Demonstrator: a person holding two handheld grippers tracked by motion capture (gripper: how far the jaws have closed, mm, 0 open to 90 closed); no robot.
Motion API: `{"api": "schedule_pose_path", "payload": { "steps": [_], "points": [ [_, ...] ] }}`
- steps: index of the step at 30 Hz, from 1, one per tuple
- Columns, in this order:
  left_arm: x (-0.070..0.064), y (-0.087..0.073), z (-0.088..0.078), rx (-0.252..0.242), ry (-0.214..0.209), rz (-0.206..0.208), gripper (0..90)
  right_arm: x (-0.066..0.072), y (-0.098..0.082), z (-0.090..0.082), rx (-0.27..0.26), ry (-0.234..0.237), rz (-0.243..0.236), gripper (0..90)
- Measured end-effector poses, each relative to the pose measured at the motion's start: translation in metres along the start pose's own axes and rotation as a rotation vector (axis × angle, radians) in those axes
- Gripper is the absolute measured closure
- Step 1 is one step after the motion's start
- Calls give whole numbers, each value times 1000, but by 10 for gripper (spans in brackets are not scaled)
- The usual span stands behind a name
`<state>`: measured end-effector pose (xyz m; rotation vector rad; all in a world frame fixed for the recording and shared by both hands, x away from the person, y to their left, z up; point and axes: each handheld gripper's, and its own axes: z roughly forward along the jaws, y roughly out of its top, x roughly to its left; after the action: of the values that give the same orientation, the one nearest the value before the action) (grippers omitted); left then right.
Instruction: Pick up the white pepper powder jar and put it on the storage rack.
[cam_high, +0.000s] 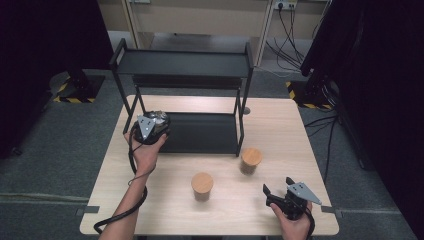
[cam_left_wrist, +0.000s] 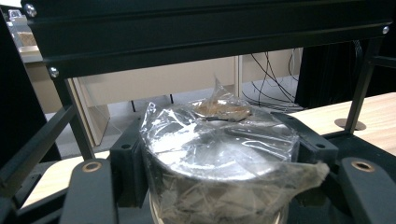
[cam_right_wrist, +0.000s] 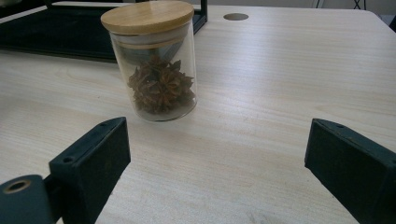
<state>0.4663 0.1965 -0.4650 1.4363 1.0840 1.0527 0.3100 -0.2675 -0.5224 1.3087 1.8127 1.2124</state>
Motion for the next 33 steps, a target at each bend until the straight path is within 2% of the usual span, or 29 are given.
{"api": "schedule_pose_path", "payload": {
  "steps": [7,11,16,22,33],
  "points": [
    [1,-8,6,14,7,2,346,0,0,0,1,1,0,71],
    [0,-11,9,29,9,16,346,0,0,0,1,1,-2,71],
    [1,-17,12,37,9,7,346,0,0,0,0,3,-3,71],
    [5,-25,17,46,9,-27,345,0,0,0,1,4,-2,71],
    [6,-32,22,61,-1,-22,345,0,0,0,1,6,-6,71]
  ]
}}
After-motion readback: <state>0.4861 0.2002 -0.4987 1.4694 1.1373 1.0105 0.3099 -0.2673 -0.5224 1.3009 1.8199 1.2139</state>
